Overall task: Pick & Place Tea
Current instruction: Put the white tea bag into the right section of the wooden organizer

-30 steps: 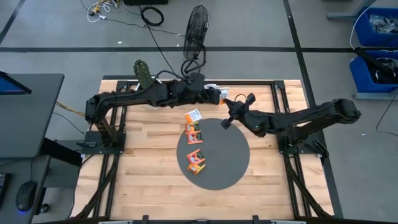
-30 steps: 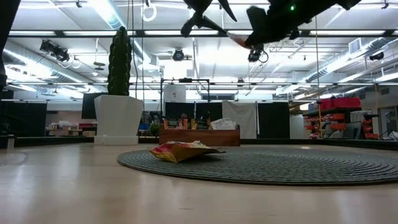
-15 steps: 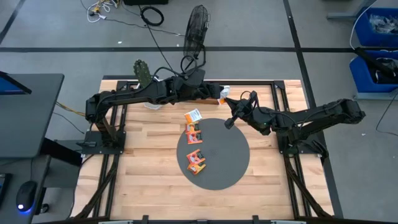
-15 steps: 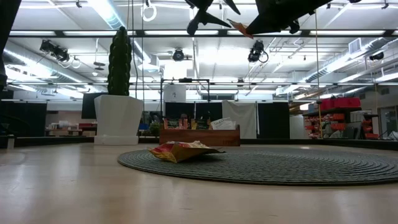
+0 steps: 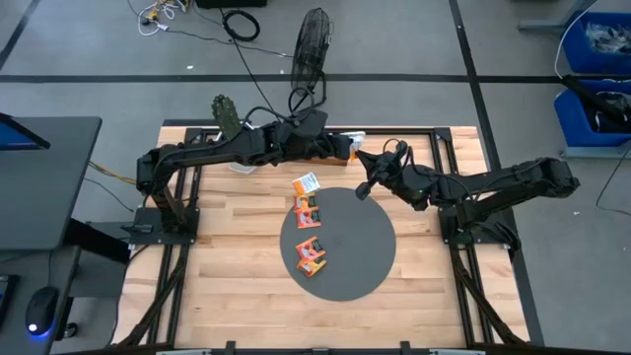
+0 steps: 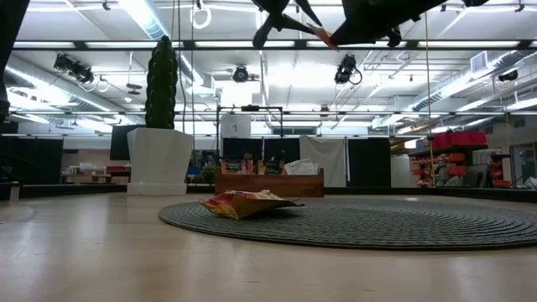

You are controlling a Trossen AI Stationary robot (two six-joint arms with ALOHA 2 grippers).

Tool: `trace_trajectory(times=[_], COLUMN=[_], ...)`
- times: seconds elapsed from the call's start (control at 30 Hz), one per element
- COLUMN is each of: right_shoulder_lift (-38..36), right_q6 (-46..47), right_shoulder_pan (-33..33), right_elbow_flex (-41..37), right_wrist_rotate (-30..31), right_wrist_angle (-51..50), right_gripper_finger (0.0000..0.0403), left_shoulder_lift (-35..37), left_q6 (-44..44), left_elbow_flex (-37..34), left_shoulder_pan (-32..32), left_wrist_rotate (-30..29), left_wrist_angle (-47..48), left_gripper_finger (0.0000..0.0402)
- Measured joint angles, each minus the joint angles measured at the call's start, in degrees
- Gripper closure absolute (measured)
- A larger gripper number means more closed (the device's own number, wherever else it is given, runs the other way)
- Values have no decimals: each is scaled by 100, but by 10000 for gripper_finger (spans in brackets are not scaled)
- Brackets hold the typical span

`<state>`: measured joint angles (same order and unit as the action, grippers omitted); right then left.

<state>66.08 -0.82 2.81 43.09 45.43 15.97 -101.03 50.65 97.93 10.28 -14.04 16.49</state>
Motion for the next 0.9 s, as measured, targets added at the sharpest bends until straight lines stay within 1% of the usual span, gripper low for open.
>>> trace_trajectory(times=[0.07,0.1,0.2,0.3,0.37,0.47,0.57,0.63,0.7,0.77,0.83,0.9], right_shoulder_lift=[0,0,0,-7,-97,-377,-852,-1215,-1410,-1400,-1201,-920], right_q6=[2,2,30,39,41,65,134,220,396,443,193,-7], right_shoulder_pan=[0,0,-9,-9,-1,20,20,-16,-131,-345,-634,-918], right_elbow_flex=[0,0,0,0,0,0,1,55,357,867,1435,2017], right_wrist_rotate=[0,-3,-176,-480,-708,-954,-1257,-1631,-2059,-2430,-2801,-3314], right_wrist_angle=[52,51,37,17,-95,-330,-772,-1142,-1650,-2430,-3197,-3886], right_gripper_finger=[403,403,401,381,355,304,249,217,192,178,173,173], left_shoulder_lift=[0,0,0,0,0,7,7,18,20,20,20,20], left_q6=[-181,-230,-382,-556,-707,-963,-1393,-1791,-2234,-2752,-3288,-3743], left_elbow_flex=[0,0,0,0,0,0,0,0,0,0,0,0], left_shoulder_pan=[-3,-11,-14,-15,-22,-20,-23,-55,-121,-210,-309,-406], left_wrist_rotate=[0,0,3,29,35,36,118,192,208,217,218,221], left_wrist_angle=[1,2,7,15,15,118,221,262,315,311,305,315], left_gripper_finger=[374,387,395,398,398,399,399,400,400,400,400,400])
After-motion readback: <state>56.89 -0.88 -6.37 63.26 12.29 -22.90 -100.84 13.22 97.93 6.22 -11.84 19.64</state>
